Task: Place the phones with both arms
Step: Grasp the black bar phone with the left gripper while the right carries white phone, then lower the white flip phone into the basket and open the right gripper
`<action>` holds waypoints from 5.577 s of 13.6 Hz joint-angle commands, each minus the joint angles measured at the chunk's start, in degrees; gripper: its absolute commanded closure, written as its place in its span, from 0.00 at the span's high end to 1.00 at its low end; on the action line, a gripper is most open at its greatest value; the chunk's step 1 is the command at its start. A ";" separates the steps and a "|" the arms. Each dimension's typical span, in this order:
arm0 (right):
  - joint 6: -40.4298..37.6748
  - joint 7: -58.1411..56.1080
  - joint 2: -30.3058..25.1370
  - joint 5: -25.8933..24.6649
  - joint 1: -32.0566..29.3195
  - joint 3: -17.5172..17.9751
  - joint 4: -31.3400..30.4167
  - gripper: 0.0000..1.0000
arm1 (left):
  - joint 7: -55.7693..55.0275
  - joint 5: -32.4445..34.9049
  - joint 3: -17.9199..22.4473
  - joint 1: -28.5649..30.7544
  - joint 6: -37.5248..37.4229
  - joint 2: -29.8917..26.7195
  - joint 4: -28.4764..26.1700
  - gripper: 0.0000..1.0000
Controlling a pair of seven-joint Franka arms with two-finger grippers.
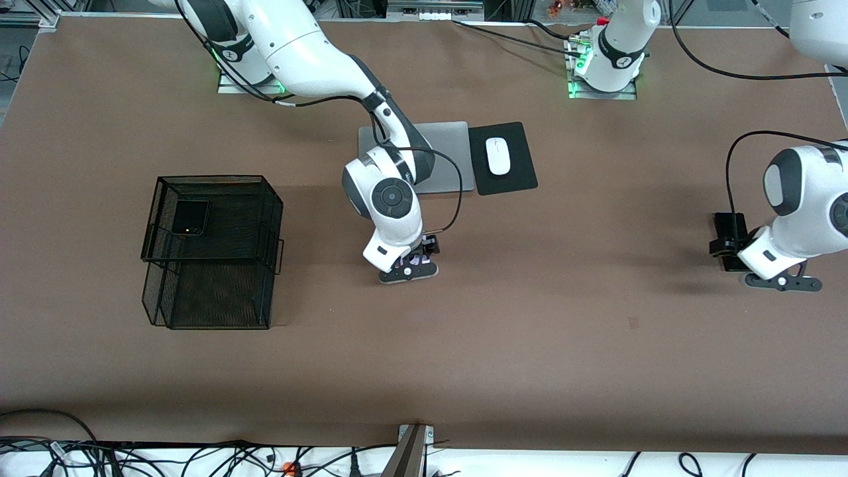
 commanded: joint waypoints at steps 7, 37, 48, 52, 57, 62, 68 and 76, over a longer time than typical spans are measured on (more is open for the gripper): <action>-0.21 2.92 0.15 0.90 1.08 0.14 -1.24 1.00 | 3.38 -0.01 -1.33 10.59 15.87 3.84 -7.32 1.00; 3.94 3.80 -2.65 0.11 3.28 -0.74 -6.43 0.00 | 9.79 0.60 -2.48 15.68 24.41 8.14 -12.43 1.00; -29.48 -22.62 -25.93 0.73 3.02 -31.66 -13.16 0.00 | 8.65 -0.10 -3.35 15.86 24.85 9.38 -11.90 0.28; -18.18 -27.75 -37.27 0.73 3.02 -34.32 -34.84 0.00 | 7.86 -0.10 -3.53 15.25 23.62 8.76 -11.20 0.16; -5.32 -27.57 -41.78 0.81 3.54 -33.88 -50.27 0.00 | 8.65 -0.02 -3.71 15.34 23.62 8.85 -11.20 0.00; -4.69 -26.17 -41.69 0.99 4.25 -33.35 -51.25 0.00 | 8.48 -0.02 -3.71 15.34 23.62 8.94 -11.11 0.00; -2.85 -24.41 -40.46 3.01 4.34 -31.94 -51.25 0.00 | 7.86 -0.02 -3.79 15.07 23.62 8.85 -10.58 0.00; -2.41 -24.41 -39.49 3.01 4.25 -31.94 -50.64 0.70 | 5.94 -0.02 -5.90 14.37 16.17 7.36 -7.78 0.00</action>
